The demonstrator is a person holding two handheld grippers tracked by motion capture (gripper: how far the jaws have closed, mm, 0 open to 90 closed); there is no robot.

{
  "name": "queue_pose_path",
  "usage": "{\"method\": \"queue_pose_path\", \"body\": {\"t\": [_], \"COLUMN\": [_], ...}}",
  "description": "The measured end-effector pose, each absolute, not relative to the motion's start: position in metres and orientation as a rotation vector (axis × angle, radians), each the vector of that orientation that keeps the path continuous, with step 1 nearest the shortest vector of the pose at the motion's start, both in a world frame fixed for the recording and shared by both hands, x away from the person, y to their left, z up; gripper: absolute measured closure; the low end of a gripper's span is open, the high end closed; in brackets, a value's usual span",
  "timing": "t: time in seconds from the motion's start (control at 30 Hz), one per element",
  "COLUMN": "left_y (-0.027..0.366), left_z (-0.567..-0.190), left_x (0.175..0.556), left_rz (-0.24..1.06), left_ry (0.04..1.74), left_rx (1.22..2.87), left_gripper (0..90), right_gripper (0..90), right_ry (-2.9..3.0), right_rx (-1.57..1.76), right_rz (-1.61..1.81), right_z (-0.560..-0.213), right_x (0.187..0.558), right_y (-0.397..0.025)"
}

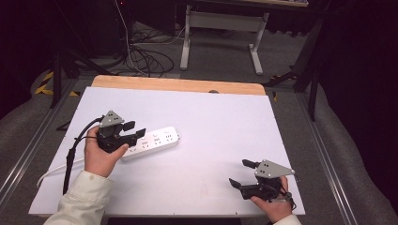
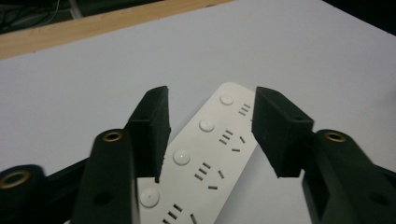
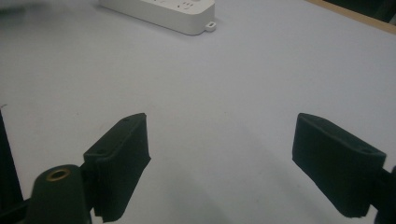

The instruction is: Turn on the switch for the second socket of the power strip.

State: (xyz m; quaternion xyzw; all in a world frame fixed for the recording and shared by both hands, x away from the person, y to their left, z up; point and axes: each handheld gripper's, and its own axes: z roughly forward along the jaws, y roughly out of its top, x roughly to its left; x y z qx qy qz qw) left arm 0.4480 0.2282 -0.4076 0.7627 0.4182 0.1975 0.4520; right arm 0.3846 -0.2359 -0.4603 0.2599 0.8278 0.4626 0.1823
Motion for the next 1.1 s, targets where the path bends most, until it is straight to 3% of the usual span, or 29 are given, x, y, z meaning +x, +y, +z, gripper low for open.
{"method": "queue_pose_path", "body": {"t": [0.27, 0.97, 1.1], "left_y": [0.227, 0.227, 0.23], "left_z": [-0.397, -0.382, -0.38], "left_x": [0.436, 0.416, 0.406], "left_rz": [0.482, 0.431, 0.479], "left_ry": [0.964, 0.858, 0.808], "left_rx": [1.858, 1.87, 1.885], "left_gripper": [27.9, 17.5, 16.2], "right_gripper": [19.1, 19.0, 19.0], "right_ry": [2.335, 2.333, 2.332], "right_rx": [0.732, 0.735, 0.733], "right_rz": [1.305, 1.306, 1.311], "right_z": [-0.46, -0.46, -0.46], "right_x": [0.384, 0.384, 0.384], "right_y": [-0.236, -0.236, -0.236]}}
